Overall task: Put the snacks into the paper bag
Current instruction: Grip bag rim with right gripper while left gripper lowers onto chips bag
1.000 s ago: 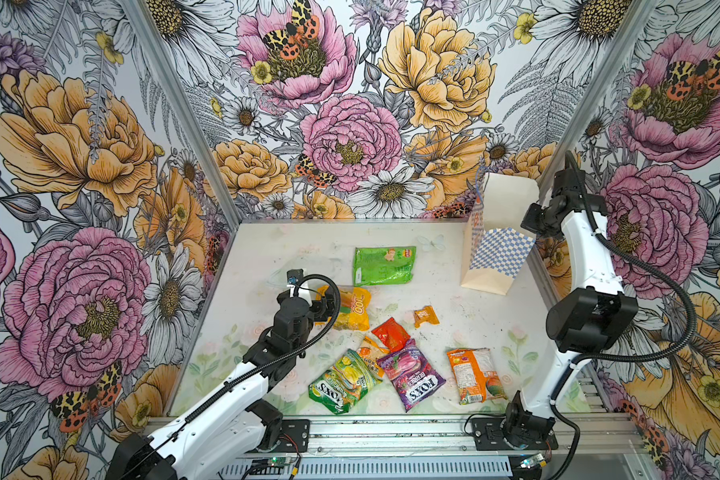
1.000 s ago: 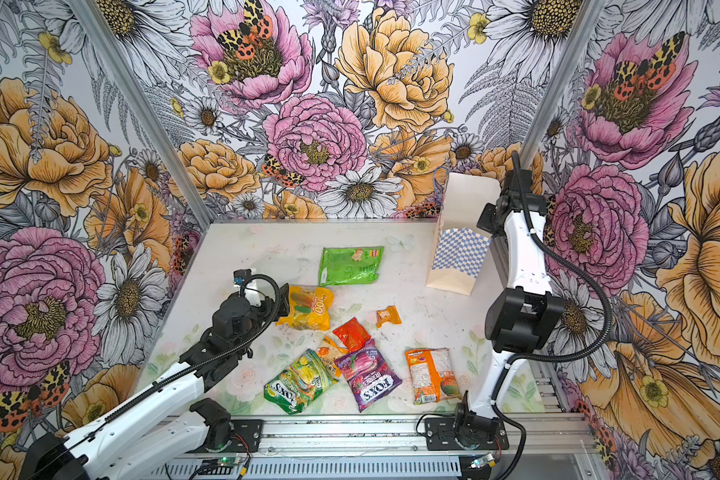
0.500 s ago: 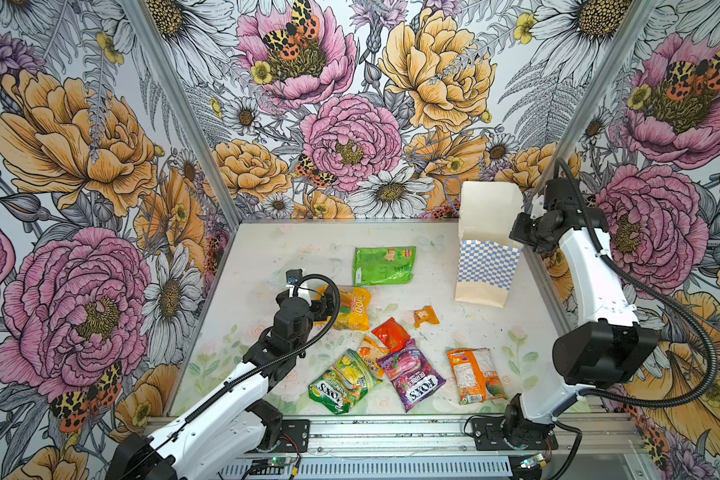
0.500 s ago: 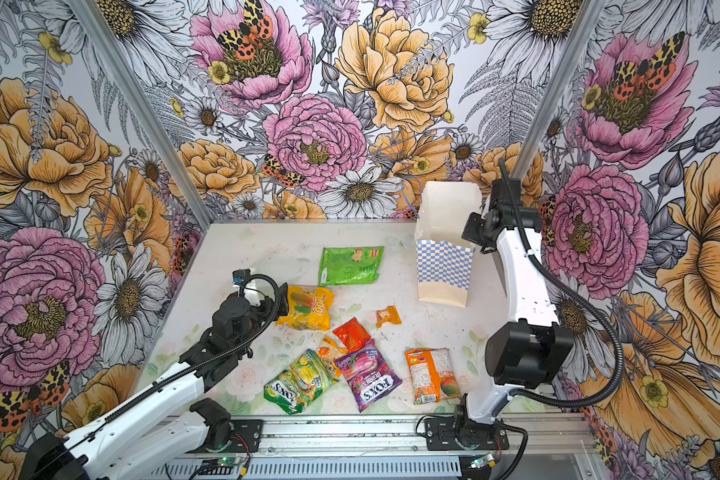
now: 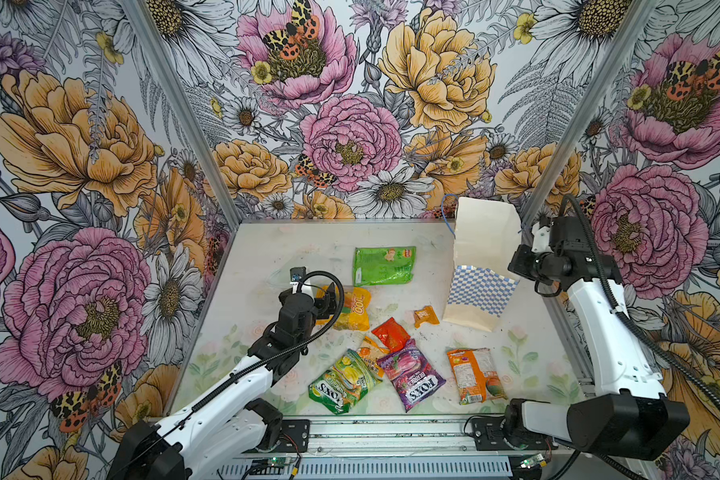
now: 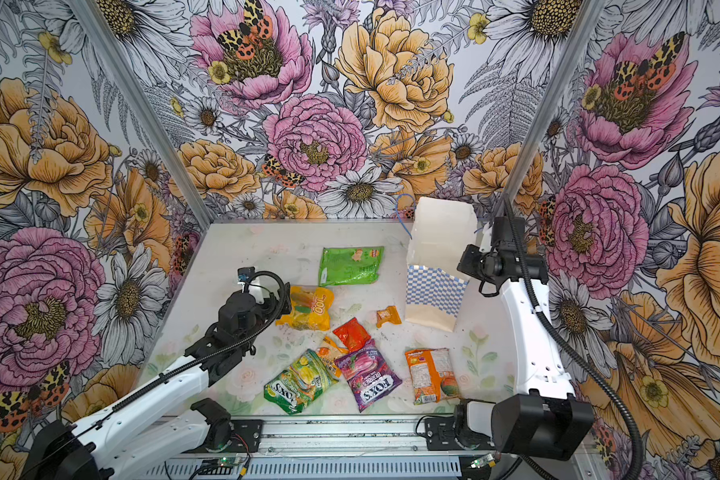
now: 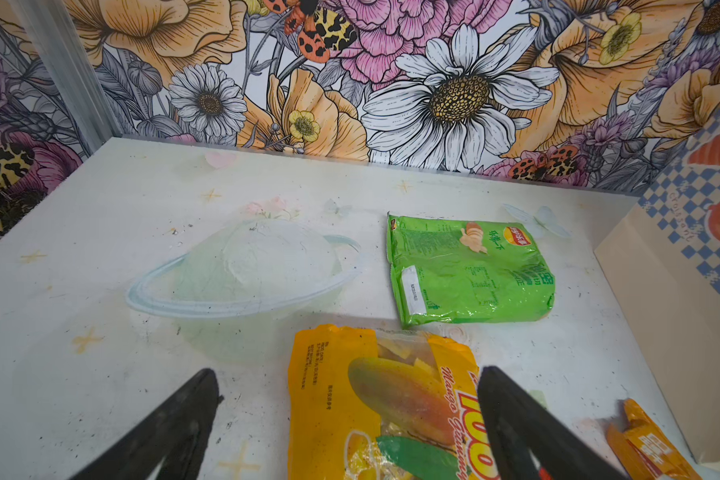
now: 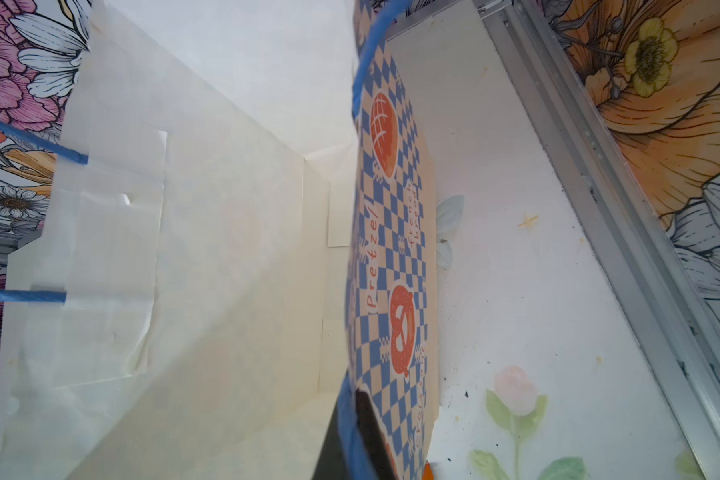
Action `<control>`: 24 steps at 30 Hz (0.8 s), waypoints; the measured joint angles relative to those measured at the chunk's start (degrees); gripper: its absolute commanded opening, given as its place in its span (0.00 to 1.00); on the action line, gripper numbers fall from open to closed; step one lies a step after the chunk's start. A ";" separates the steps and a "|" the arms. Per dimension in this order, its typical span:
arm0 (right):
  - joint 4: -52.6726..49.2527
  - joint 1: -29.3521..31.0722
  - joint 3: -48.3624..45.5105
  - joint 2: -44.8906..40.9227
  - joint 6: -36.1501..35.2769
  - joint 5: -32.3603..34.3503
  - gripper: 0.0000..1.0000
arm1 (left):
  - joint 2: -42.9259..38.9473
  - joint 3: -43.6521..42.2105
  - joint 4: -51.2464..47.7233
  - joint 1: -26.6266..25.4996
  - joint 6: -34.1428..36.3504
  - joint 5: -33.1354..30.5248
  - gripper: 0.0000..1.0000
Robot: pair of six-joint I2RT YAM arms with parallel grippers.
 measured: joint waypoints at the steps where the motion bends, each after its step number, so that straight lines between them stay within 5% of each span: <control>1: -0.02 0.07 -0.74 -0.85 0.28 -0.31 0.00 | 1.20 0.92 0.00 0.00 -0.28 0.44 0.99; 9: 2.05 1.03 -4.90 -6.64 1.88 -1.99 0.00 | 14.01 20.44 -11.67 0.00 -8.61 4.70 0.99; 14: 3.76 1.03 -7.72 -9.38 2.73 -2.56 0.00 | 27.30 38.60 -20.46 2.14 -12.20 9.64 0.99; 24: 6.62 1.07 -10.58 -10.08 3.48 -3.87 0.00 | 56.78 61.77 -38.23 5.97 -14.62 16.74 0.98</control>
